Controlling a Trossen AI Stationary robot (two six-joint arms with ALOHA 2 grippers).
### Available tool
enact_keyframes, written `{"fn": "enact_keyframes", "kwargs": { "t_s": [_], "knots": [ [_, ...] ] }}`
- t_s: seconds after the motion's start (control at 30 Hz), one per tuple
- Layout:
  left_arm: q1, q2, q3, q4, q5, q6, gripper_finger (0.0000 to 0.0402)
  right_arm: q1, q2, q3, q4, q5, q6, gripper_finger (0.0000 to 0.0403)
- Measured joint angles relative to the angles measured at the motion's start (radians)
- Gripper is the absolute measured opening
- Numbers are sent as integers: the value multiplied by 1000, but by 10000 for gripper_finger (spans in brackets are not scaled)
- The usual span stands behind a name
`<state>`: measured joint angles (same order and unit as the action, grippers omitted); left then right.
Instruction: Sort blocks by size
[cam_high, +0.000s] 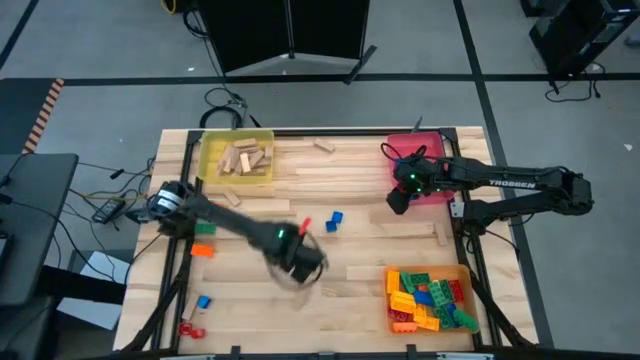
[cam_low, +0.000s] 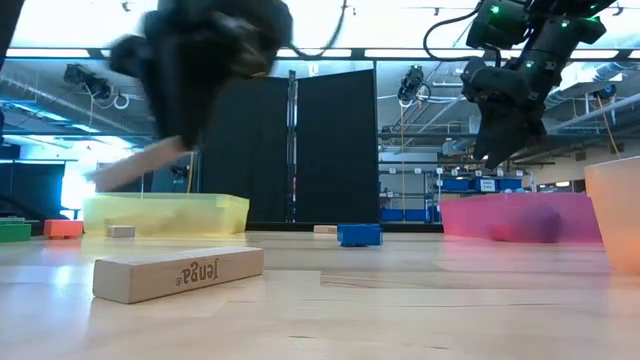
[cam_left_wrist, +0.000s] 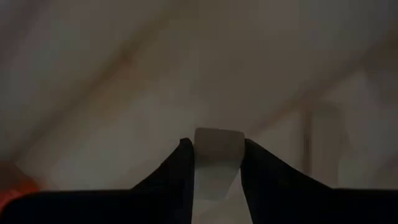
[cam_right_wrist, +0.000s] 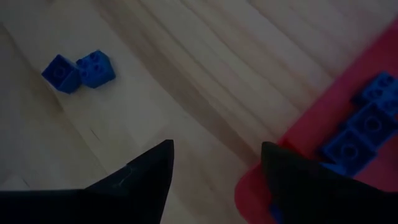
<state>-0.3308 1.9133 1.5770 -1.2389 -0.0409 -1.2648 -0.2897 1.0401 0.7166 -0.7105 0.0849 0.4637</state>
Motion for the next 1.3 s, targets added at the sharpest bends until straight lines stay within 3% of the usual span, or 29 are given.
{"fn": "enact_keyframes", "kwargs": {
  "t_s": [0.57, 0.83, 1.07, 1.3],
  "knots": [
    [632, -25, 57, -81, -59, 807, 105, 0, 0, 0, 3, 0, -37, 252],
    [879, -76, 59, -100, -148, 1106, 121, 0, 0, 0, 52, 1, 67, 252],
    [1053, -76, 20, -116, -151, 1288, 144, -1, 0, 0, 120, 79, 162, 250],
    [1151, -75, -25, -107, -199, 1362, 145, -1, 0, 0, 157, 87, 254, 248]
  ]
}}
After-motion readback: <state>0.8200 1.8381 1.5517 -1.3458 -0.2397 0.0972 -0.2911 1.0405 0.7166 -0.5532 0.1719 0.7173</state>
